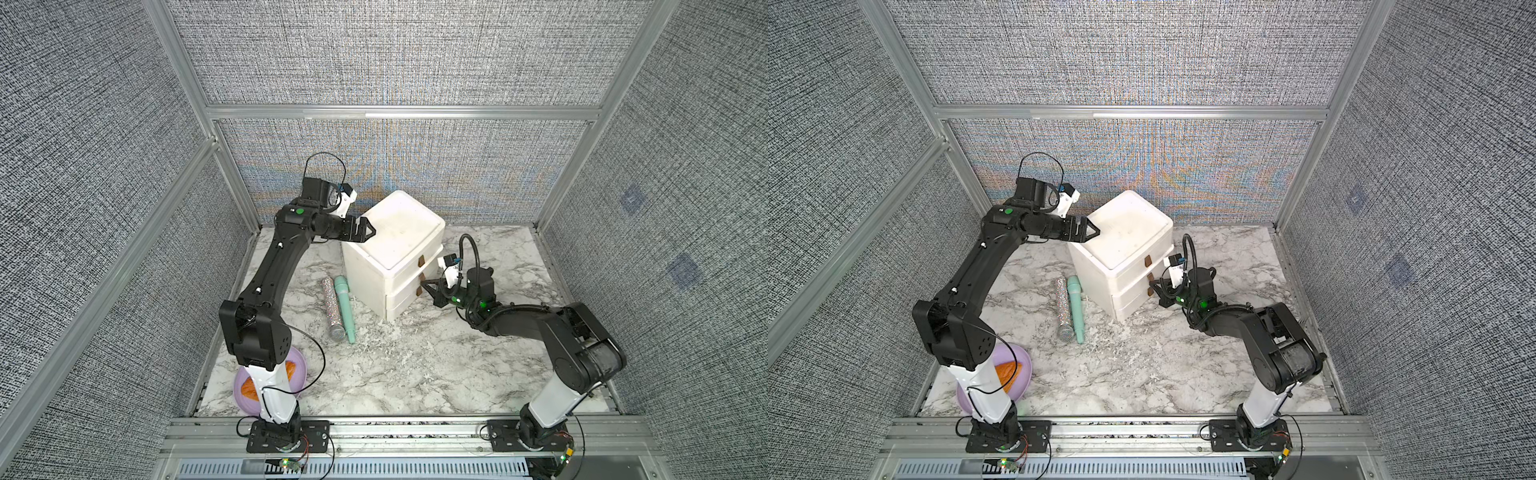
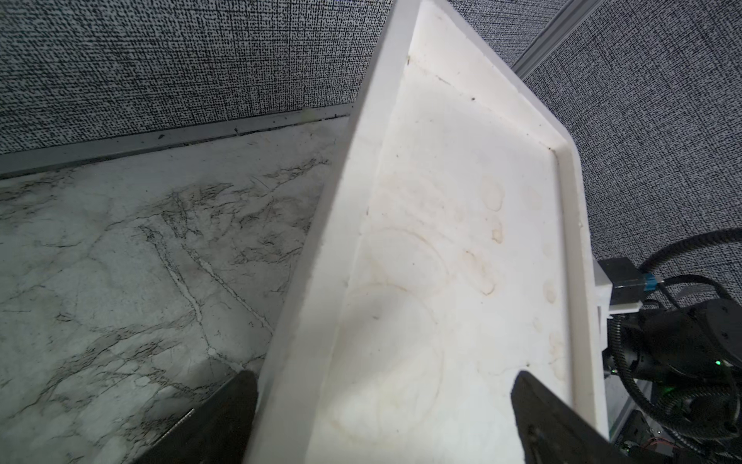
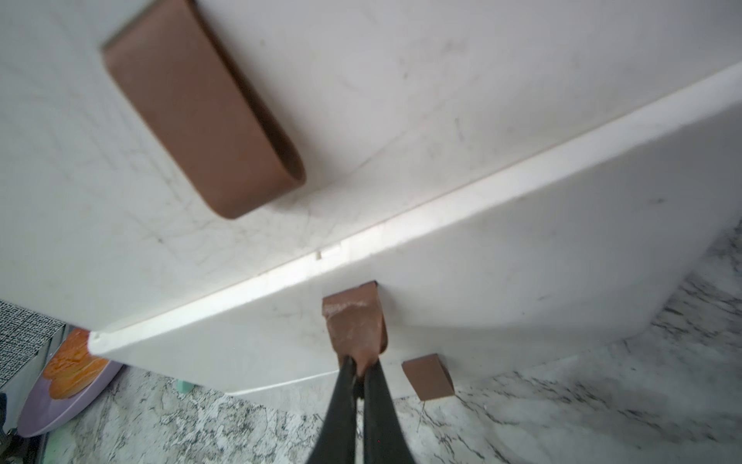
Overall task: Take the microphone out of the drawer
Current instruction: Open the drawer in the storage box.
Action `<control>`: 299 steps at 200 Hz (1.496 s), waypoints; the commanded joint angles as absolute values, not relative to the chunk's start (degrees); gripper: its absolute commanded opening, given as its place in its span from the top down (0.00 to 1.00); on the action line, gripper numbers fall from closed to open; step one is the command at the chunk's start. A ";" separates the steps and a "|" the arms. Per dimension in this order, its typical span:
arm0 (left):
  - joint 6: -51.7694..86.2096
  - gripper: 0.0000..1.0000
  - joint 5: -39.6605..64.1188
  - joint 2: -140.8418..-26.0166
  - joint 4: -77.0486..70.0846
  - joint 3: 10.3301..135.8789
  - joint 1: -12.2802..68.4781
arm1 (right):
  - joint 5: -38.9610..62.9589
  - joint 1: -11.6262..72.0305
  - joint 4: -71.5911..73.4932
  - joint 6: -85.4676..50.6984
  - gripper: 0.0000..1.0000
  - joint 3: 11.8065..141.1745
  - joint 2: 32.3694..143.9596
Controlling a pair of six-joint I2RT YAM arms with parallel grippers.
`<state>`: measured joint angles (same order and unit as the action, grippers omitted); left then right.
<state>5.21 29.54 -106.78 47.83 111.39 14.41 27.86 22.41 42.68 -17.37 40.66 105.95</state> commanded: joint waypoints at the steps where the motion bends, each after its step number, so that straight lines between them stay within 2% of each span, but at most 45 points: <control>1: 5.29 0.00 31.05 -106.52 47.75 111.28 14.51 | 28.32 22.32 44.83 -16.96 1.00 39.82 105.09; 299: 5.01 0.00 29.53 -106.44 48.13 111.20 14.50 | 23.29 19.89 28.85 -14.94 1.00 20.62 78.22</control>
<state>5.19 29.63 -106.78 48.07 111.20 14.44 23.24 19.94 31.75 -15.07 21.89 79.72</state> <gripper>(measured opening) 0.998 0.064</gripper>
